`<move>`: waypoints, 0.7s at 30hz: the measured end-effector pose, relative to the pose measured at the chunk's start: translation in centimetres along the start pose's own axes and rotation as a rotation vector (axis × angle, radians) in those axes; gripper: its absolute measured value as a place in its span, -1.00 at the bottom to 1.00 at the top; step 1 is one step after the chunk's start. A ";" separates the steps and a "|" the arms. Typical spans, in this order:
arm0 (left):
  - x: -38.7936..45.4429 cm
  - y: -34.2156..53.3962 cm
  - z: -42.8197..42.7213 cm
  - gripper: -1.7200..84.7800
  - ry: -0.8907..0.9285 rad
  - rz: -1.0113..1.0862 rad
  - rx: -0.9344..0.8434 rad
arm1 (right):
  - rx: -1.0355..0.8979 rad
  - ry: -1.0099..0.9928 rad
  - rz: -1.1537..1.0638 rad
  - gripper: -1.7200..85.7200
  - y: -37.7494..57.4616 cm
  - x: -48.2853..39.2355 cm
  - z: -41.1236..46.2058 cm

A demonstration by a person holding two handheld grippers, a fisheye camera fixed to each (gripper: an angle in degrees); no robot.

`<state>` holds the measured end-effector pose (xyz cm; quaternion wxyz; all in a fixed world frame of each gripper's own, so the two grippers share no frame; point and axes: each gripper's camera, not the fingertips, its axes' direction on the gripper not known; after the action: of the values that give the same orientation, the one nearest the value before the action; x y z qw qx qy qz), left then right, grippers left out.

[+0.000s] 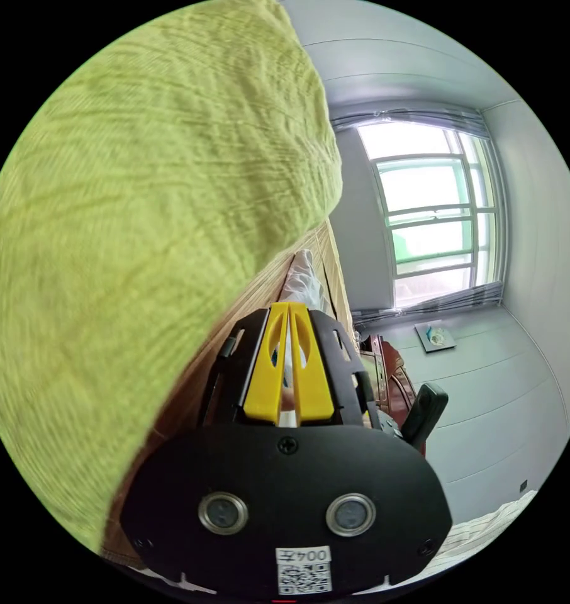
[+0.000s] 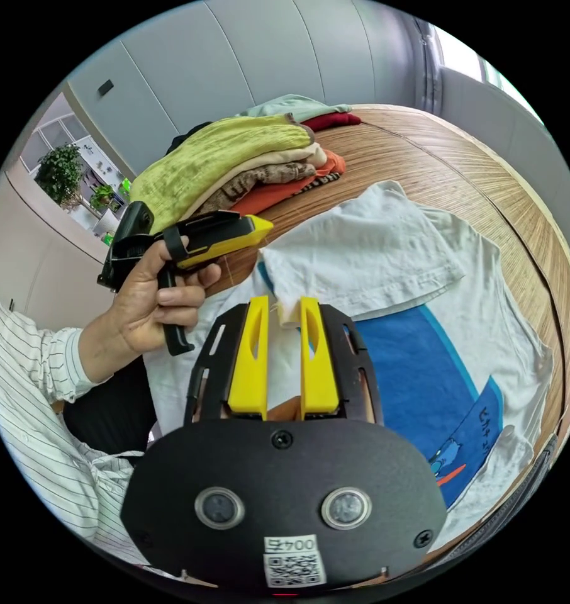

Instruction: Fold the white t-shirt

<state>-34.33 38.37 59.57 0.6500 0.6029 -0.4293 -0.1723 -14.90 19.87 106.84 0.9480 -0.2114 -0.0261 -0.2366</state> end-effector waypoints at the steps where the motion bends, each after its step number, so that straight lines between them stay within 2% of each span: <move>1: 0.2 0.0 0.0 -0.96 0.007 0.009 -0.001 | 0.002 0.033 0.017 -0.88 0.4 -0.3 0.3; 5: 1.5 -0.7 1.7 -0.96 0.097 0.089 -0.060 | 0.031 0.059 0.053 -0.92 1.2 -1.2 0.2; 7: 1.6 -0.8 3.2 -0.96 0.114 0.094 -0.110 | 0.020 0.101 -0.006 -0.88 1.6 -2.6 0.3; 9: 1.0 -0.7 4.9 -0.96 0.112 0.060 -0.141 | -0.045 0.069 -0.064 -0.84 1.7 -2.8 0.7; 11: 0.6 -0.7 5.6 -0.96 0.092 0.036 -0.139 | -0.032 0.037 -0.090 -0.83 1.6 -2.0 -0.2; 14: 0.8 -0.7 6.1 -0.96 0.013 0.030 -0.139 | 0.100 -0.016 -0.026 -0.83 -0.2 1.9 -3.2; 16: 1.5 -0.6 6.4 -0.96 -0.026 0.058 -0.149 | 0.157 0.073 0.095 -0.84 -2.8 6.3 -4.0; 18: 2.1 -0.3 7.0 -0.96 -0.098 0.089 -0.162 | 0.145 0.121 0.192 -0.85 -4.8 9.8 -3.5; 21: 1.1 -0.4 7.3 -0.96 -0.078 0.053 -0.160 | 0.110 0.089 0.257 -0.83 -7.1 13.1 -2.4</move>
<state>-39.21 32.83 58.86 0.6830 0.5306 -0.4549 -0.2122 -6.67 7.53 109.38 0.9808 -0.1500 0.0303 -0.1208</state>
